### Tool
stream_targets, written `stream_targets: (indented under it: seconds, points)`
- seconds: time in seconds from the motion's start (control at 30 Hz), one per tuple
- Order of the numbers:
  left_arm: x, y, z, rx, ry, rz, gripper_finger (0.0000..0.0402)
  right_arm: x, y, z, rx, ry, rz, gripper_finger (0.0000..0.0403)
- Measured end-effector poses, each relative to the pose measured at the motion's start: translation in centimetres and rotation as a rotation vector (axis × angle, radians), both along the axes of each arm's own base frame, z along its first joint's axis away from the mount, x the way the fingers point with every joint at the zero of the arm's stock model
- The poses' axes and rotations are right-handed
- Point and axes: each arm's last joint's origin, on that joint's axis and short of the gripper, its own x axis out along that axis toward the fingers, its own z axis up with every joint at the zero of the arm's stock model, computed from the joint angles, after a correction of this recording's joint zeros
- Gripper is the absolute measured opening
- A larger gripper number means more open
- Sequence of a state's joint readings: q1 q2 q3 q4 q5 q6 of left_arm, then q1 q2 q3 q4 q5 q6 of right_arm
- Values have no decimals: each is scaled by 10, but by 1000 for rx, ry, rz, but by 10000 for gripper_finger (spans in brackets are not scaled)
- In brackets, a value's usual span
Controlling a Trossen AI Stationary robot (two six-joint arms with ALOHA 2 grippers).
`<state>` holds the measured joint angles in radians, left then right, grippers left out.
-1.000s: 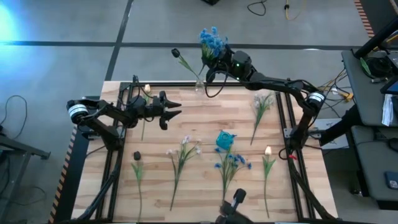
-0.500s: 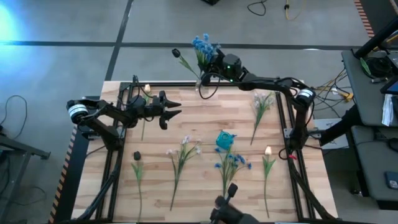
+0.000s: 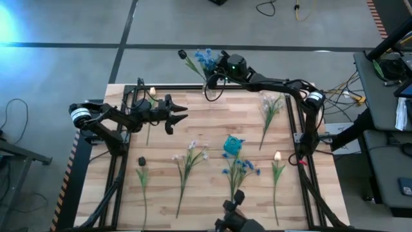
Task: Sort flowers into vase by color
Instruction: Put the top blue flowers into the transparent vase, then put the top white flowers into the blue vase
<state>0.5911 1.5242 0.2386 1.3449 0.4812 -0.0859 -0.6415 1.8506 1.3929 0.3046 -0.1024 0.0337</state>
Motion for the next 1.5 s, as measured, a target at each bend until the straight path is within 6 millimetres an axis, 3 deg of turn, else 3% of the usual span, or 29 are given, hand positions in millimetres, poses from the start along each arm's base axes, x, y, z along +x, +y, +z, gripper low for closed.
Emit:
stream_targets:
  seconds: [0.5, 1.23, 1.37, 1.5]
  points:
    - [0, 0, 0, 3, 1, 0, 149, -8, 17, 29, 25, 141, -22, 196]
    - [0, 0, 0, 35, 5, 4, 149, -57, 64, 90, 53, 282, -52, 199]
    - [0, 0, 0, 43, 6, 4, 149, -75, 75, 92, 127, 386, -140, 199]
    - [0, 0, 0, 51, 7, 5, 149, -92, 81, 77, 277, 489, -309, 199]
